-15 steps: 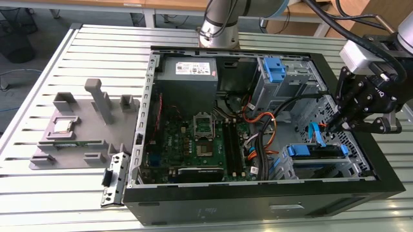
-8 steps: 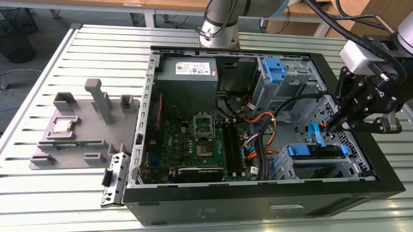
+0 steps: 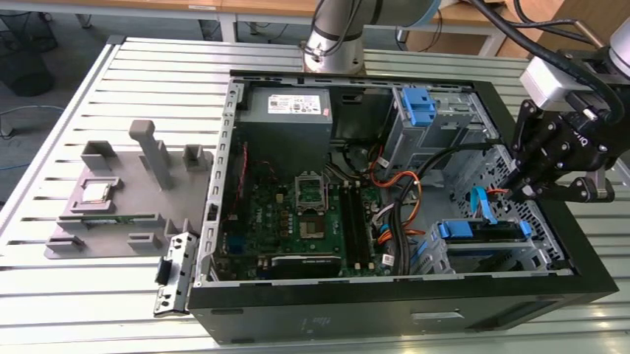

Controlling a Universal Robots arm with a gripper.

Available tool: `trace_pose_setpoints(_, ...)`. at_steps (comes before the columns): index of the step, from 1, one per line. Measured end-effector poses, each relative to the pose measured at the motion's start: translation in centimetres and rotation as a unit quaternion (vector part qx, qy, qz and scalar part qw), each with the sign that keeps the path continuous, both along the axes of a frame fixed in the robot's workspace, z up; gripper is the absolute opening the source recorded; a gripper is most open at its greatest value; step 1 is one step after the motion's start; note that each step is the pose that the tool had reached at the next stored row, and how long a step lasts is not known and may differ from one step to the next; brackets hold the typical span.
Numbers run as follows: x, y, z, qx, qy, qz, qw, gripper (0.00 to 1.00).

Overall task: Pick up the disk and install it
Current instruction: 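Insert the second disk wire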

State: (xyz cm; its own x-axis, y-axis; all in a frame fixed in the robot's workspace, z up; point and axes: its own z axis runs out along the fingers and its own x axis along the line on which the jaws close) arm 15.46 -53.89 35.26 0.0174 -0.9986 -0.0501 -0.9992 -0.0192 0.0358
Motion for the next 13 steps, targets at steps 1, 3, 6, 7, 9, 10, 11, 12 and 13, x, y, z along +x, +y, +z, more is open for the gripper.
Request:
trace_pose_setpoints(1, 0.0, 0.0, 0.0, 0.0, 0.0, 0.0, 1.0, 0.23)
trace_pose_setpoints(3, 0.0, 0.0, 0.01, -0.0001, 0.0, 0.0, 1.0, 0.23)
trace_pose_setpoints(6, 0.04, 0.0, 0.02, -0.0002, 0.0, 0.0, 1.0, 0.23)
trace_pose_setpoints(7, 0.15, 0.0, 0.03, -0.0003, 0.0, 0.0, 1.0, 0.23)
trace_pose_setpoints(9, 0.48, 0.0, 0.0, -0.0001, 0.0, 0.0, 1.0, 0.23)
trace_pose_setpoints(10, 0.68, 0.0, 0.0, -0.0002, 0.0, 0.0, 1.0, 0.23)
trace_pose_setpoints(11, 0.84, 0.0, -0.02, -0.0001, 0.0, 0.0, 1.0, 0.23)
trace_pose_setpoints(12, 0.98, 0.0, -0.03, -0.0001, 0.0, 0.0, 1.0, 0.23)
trace_pose_setpoints(13, 1.1, 0.0, -0.06, -0.0001, 0.0, 0.0, 1.0, 0.23)
